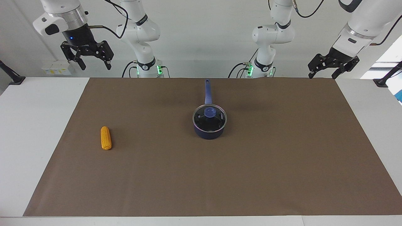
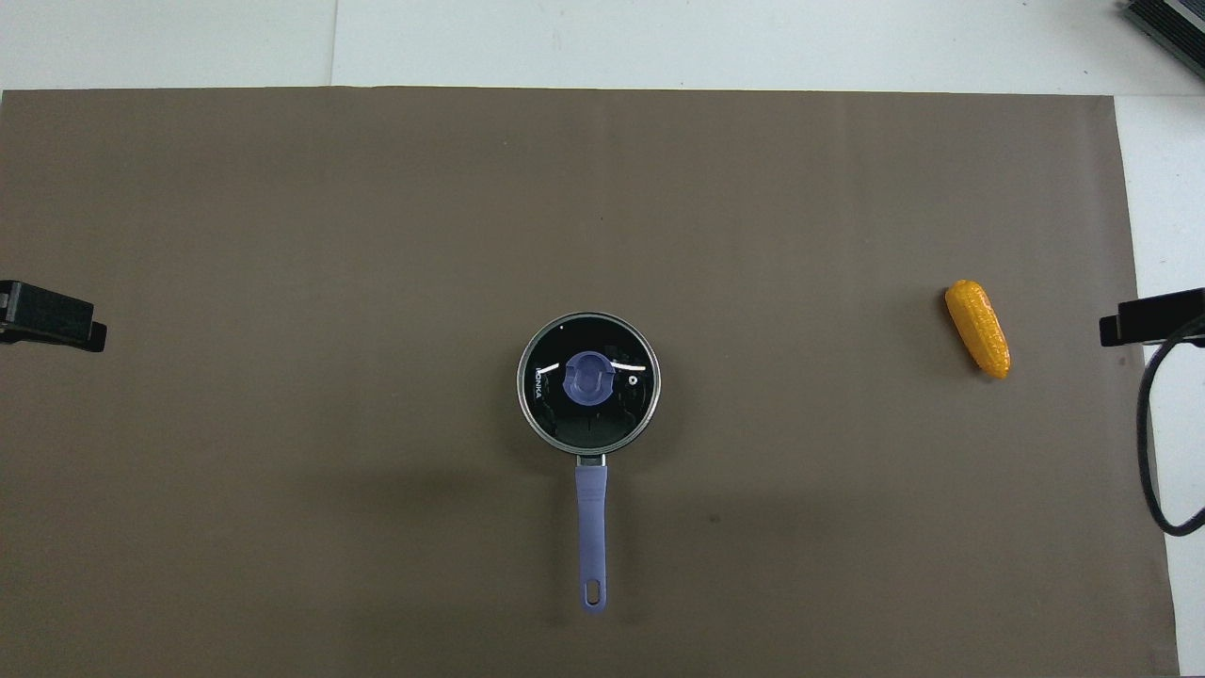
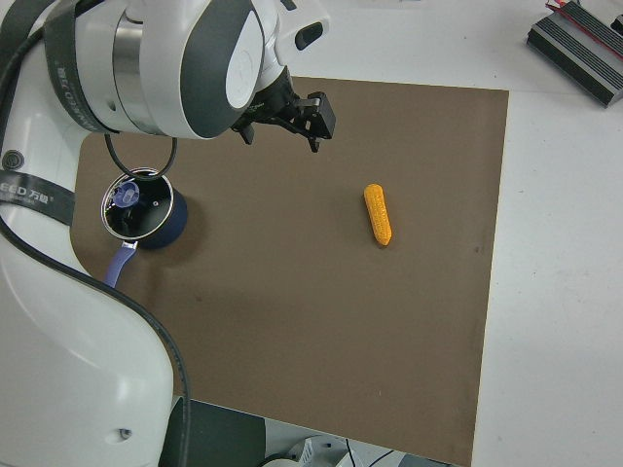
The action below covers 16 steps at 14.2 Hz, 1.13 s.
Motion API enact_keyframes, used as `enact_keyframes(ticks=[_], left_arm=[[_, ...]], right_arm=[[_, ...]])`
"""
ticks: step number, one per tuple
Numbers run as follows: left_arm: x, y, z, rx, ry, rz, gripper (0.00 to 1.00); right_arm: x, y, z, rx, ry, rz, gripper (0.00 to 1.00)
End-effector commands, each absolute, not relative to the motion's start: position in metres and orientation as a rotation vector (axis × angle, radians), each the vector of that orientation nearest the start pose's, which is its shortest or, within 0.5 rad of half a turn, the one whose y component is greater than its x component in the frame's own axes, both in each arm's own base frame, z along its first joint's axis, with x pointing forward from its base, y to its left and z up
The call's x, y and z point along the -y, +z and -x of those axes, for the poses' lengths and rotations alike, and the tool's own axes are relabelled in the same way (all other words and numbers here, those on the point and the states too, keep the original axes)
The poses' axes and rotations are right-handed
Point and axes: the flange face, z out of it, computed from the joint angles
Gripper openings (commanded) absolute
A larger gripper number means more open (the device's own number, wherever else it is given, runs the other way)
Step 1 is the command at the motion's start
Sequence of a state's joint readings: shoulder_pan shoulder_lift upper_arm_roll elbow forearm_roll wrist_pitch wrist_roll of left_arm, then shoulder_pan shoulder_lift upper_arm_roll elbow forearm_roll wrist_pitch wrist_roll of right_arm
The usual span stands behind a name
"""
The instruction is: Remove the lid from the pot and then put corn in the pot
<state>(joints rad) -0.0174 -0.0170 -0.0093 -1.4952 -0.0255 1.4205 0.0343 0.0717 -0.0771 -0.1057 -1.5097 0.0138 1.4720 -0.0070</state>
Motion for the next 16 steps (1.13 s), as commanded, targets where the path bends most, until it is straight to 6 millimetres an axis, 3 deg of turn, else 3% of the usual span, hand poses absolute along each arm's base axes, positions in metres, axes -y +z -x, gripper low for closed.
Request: enact_keyframes(ticks=[1,2,6,10,15,16], left_arm=[[-0.003,0.661,-0.532,-0.045,0.065,3.172,1.00],[-0.013,0.660,-0.533,-0.028,0.063,3.183,1.00],[-0.004,0.662,-0.536,-0.048,0.030,3.178,1.00],[-0.019,0.663,-0.535,-0.013,0.029,3.174,1.00],[0.000,0.662,-0.535,-0.076,0.035,3.174,1.00],[0.014,0.660,-0.535,-0.115,0.041,3.173,1.00]], right_arm=[[0.018,0.687,-0.513,-0.061,-0.045,3.108,1.00],[0.018,0.687,-0.513,-0.061,-0.045,3.108,1.00],[0.018,0.687,-0.513,-0.061,-0.045,3.108,1.00],[0.016,0.687,-0.513,-0.052,-0.043,3.108,1.00],[0.022,0.686,-0.516,-0.067,-0.067,3.121,1.00],[0.022,0.687,-0.517,-0.067,-0.086,3.121,1.00]])
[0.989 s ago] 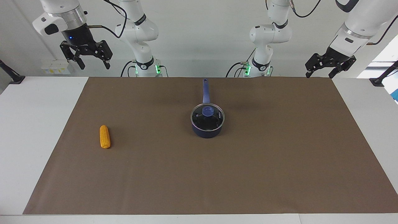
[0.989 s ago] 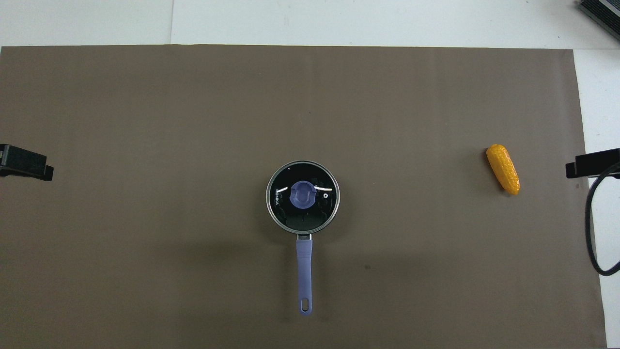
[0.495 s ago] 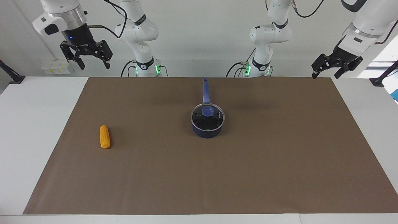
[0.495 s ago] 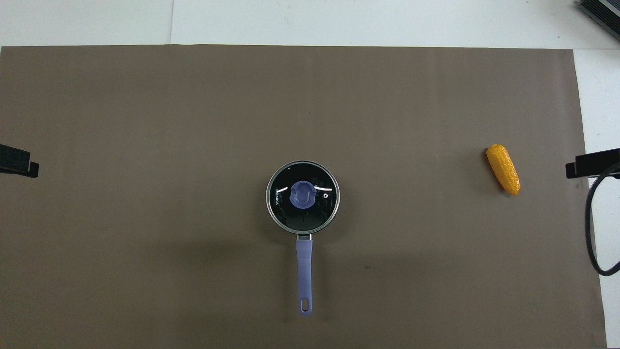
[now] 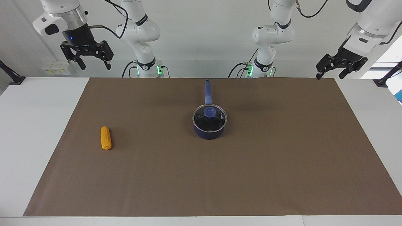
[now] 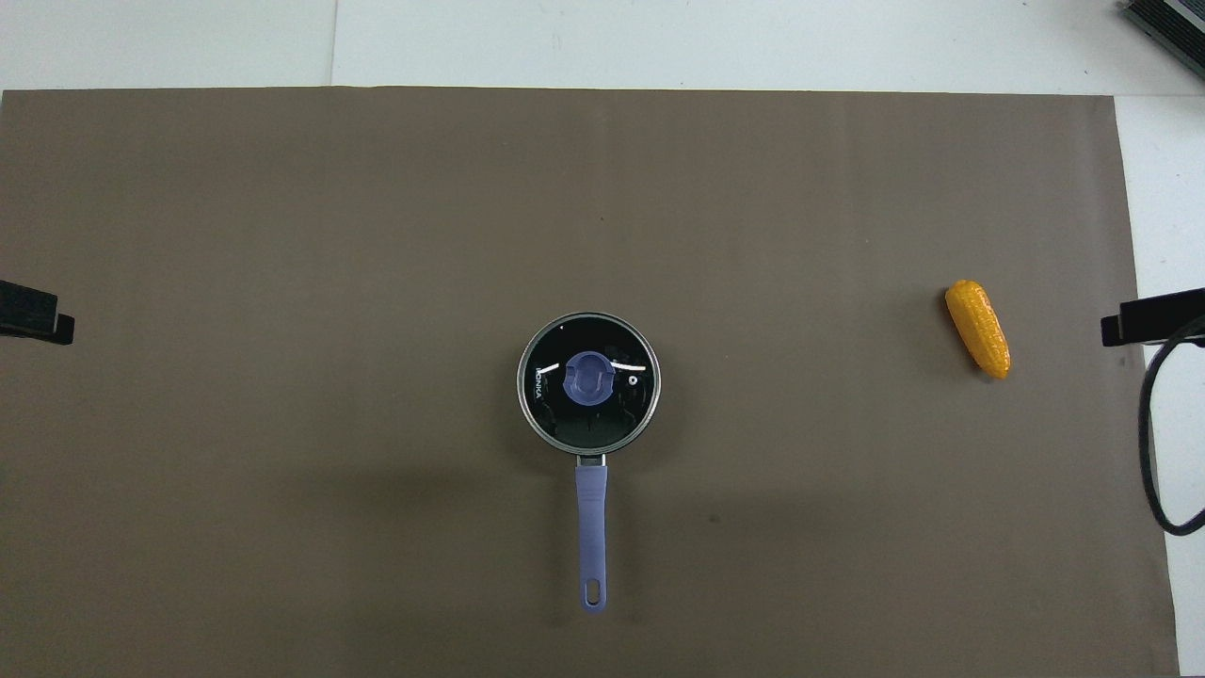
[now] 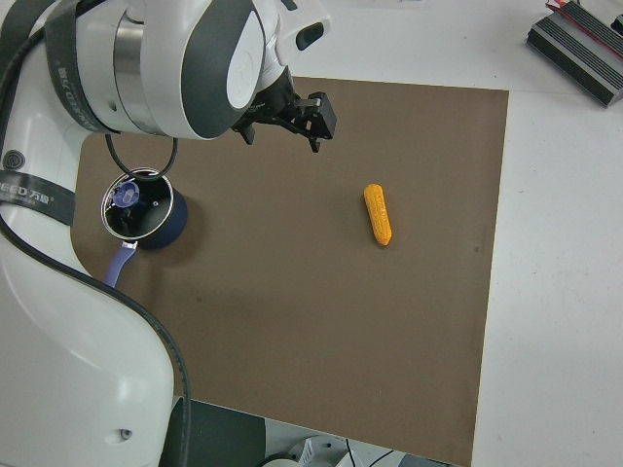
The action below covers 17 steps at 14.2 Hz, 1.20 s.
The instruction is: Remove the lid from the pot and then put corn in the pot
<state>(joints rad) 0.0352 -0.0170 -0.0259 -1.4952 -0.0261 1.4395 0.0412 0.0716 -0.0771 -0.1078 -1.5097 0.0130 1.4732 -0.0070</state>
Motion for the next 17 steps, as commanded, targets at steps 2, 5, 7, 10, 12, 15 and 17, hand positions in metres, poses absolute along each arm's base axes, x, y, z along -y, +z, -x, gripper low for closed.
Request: enact_keyframes(ticks=[2,5,7,10,12,15,17], left_arm=[[0.038,0.654,-0.532,-0.185,0.063,3.168,1.00],[0.076,0.633,-0.529,-0.297,0.114,3.157,1.00],[0.100,0.609,-0.529,-0.364,0.127,3.149,1.00],[0.132,0.585,-0.525,-0.442,0.115,3.142,1.00],[0.149,0.571,-0.526,-0.475,0.076,3.141,1.00],[0.176,0.548,-0.527,-0.512,0.051,3.139,1.00],[0.200,0.533,-0.529,-0.554,0.063,3.140,1.00]], right_arm=[[0.022,0.685,-0.516,-0.072,-0.077,3.119,1.00],[0.020,0.687,-0.515,-0.067,-0.081,3.107,1.00],[0.015,0.686,-0.515,-0.048,-0.071,3.107,1.00],[0.017,0.685,-0.513,-0.042,-0.074,3.112,1.00],[0.023,0.671,-0.521,0.010,-0.101,3.126,1.00],[0.023,0.628,-0.539,0.035,-0.125,3.129,1.00],[0.023,0.603,-0.552,0.039,-0.137,3.130,1.00]])
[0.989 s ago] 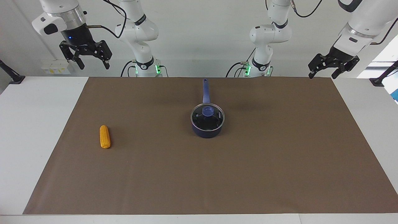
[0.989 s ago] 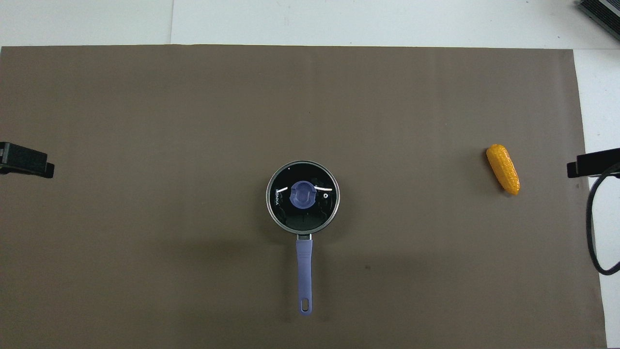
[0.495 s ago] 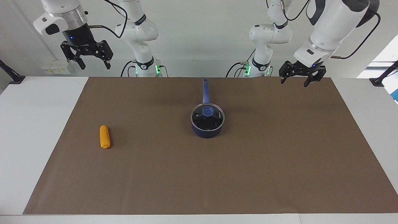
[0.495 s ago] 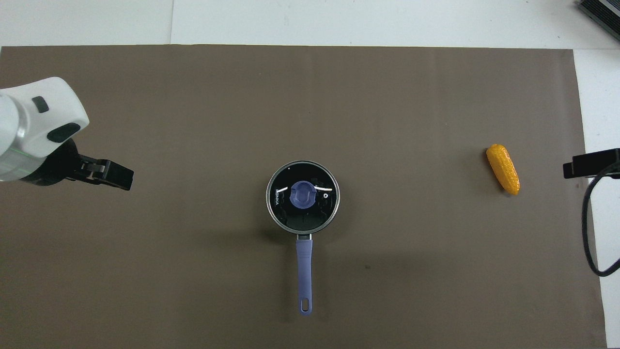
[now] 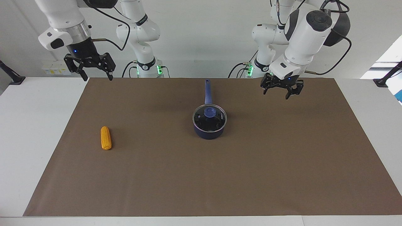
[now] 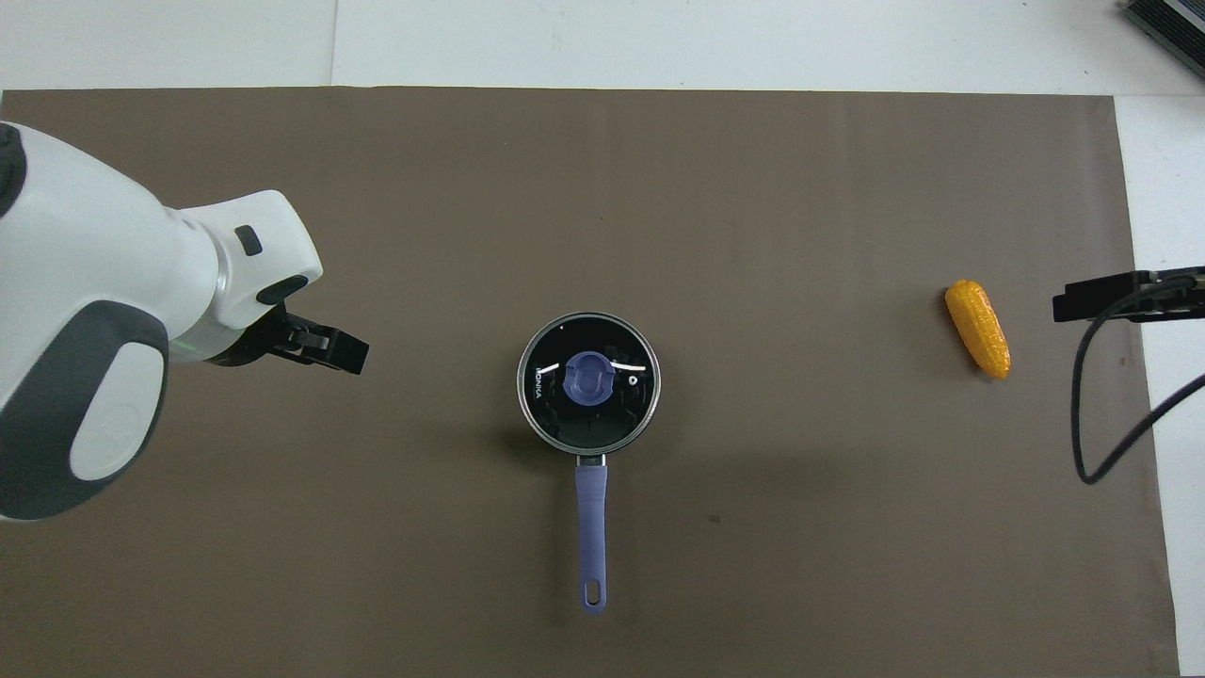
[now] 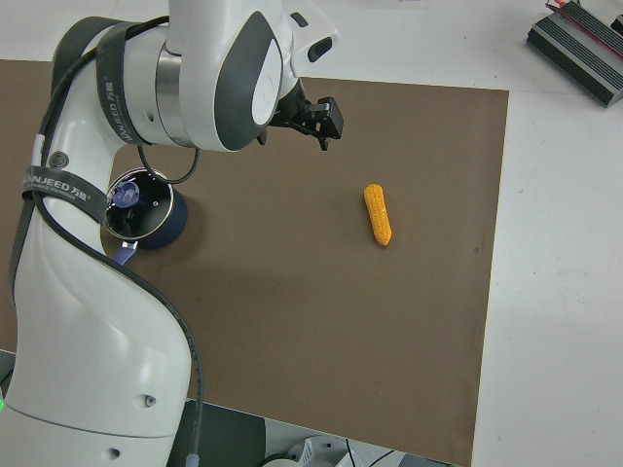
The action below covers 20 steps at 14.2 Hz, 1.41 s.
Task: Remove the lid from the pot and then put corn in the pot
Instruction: 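Reach the left gripper to the lid knob while the right gripper reaches the corn, then grasp the lid knob with the left gripper while the right gripper grasps the corn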
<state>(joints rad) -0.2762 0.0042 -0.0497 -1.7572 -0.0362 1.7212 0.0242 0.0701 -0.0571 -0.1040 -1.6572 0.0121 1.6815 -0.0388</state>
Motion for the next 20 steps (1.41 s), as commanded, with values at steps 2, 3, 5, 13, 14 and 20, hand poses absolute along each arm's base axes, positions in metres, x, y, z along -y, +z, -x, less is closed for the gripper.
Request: enact_keyframes(ticks=[2,3,5,13,14,20], left_arm=[[0.229,0.516,-0.533,-0.612,0.033,3.147,1.00],[0.241,0.508,-0.534,-0.639,0.025,3.144,1.00],[0.270,0.486,-0.534,-0.637,0.030,3.160,1.00],[0.387,0.443,-0.527,-0.311,0.024,3.218,1.00],[0.395,0.441,-0.523,-0.277,0.034,3.209,1.00],[0.436,0.419,-0.503,-0.237,0.053,3.160,1.00]], right_arm=[[0.023,0.573,-0.570,0.055,-0.095,3.136,1.00],[0.023,0.558,-0.578,0.075,-0.085,3.139,1.00],[0.025,0.529,-0.592,0.154,-0.111,3.142,1.00],[0.052,0.388,-0.614,0.350,-0.056,3.146,1.00],[0.054,0.376,-0.613,0.400,-0.046,3.141,1.00],[0.090,0.319,-0.612,0.596,-0.027,3.120,1.00]])
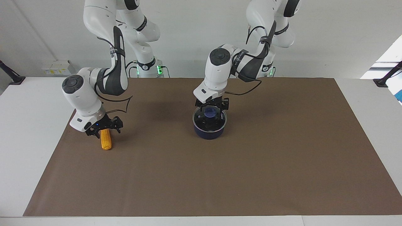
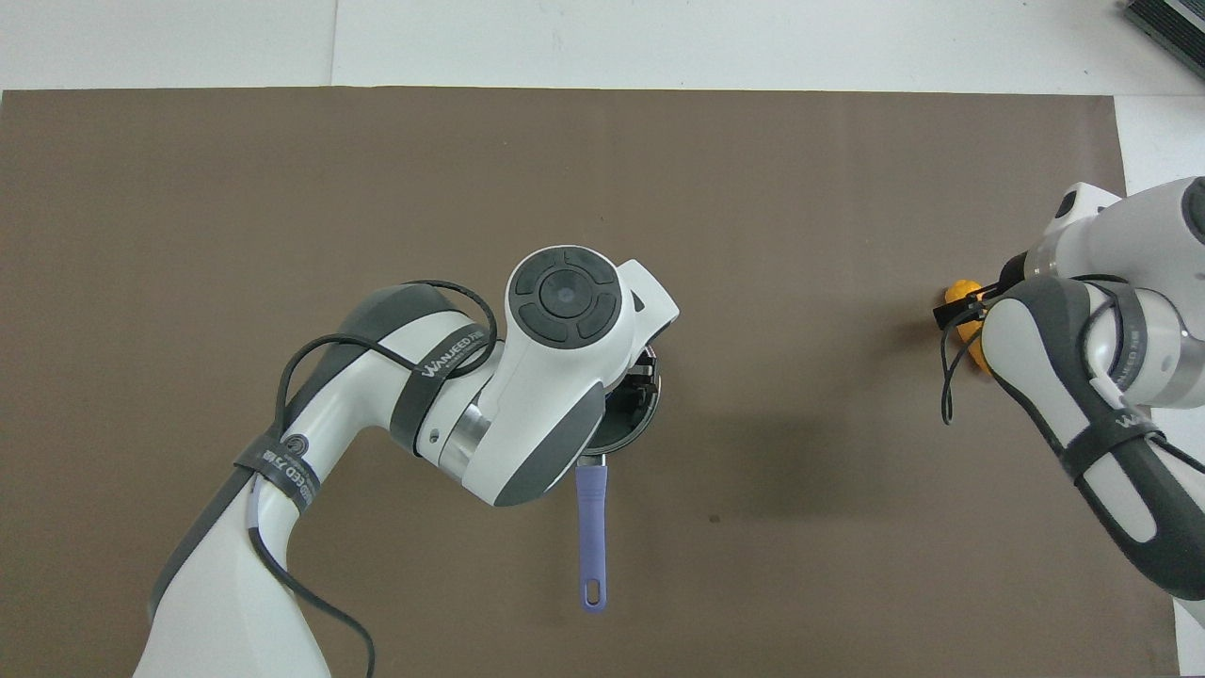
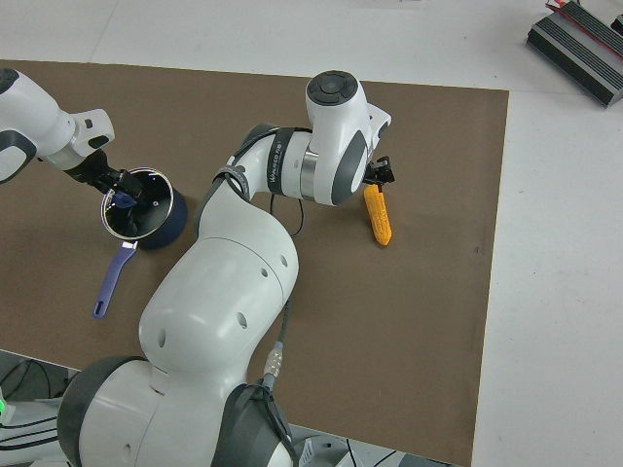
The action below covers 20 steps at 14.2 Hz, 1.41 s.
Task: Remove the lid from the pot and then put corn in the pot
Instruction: 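Grasp the lid knob with the left gripper while the right gripper grasps the corn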
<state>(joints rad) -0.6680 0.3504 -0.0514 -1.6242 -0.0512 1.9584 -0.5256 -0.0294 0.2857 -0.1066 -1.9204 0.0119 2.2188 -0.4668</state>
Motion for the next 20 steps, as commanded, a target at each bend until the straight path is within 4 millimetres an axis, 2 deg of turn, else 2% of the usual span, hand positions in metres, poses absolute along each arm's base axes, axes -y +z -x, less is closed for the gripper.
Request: enact_keyframes(ticks=[1,5,7,9,12,13,14,15,18,20], left_arm=[[0.438,0.415,-0.502,-0.209,0.047,3.161,1.00],[0.436,0.406,-0.502,-0.196,0.047,3.162,1.00],[0.430,0.391,-0.496,-0.193,0.045,3.160,1.00],[0.430,0.390,-0.494,-0.192,0.048,3.160,0.71],[0.431,0.394,-0.496,-0.195,0.044,3.162,0.01],[0.429,0.396,-0.498,-0.188,0.040,3.164,0.00],[0.428,0.399,-0.500,-0.183,0.036,3.167,0.00],[0.425,0.402,-0.501,-0.179,0.033,3.167,0.00],[0.421,0.430,-0.512,-0.168,0.005,3.173,0.00],[0.416,0.442,-0.517,-0.157,-0.005,3.173,0.00]], right_arm=[[0.098,0.311,-0.614,0.618,-0.048,3.123,1.00],[0.102,0.293,-0.606,0.634,-0.028,3.117,1.00],[0.103,0.291,-0.603,0.697,-0.014,3.099,1.00],[0.107,0.292,-0.603,0.703,-0.017,3.101,1.00],[0.111,0.293,-0.604,0.692,-0.024,3.105,1.00],[0.112,0.295,-0.606,0.704,-0.030,3.104,0.62],[0.111,0.295,-0.607,0.707,-0.033,3.103,0.07],[0.108,0.295,-0.607,0.684,-0.036,3.101,0.00],[0.107,0.296,-0.610,0.656,-0.041,3.108,0.00],[0.110,0.310,-0.616,0.660,-0.063,3.113,0.00]])
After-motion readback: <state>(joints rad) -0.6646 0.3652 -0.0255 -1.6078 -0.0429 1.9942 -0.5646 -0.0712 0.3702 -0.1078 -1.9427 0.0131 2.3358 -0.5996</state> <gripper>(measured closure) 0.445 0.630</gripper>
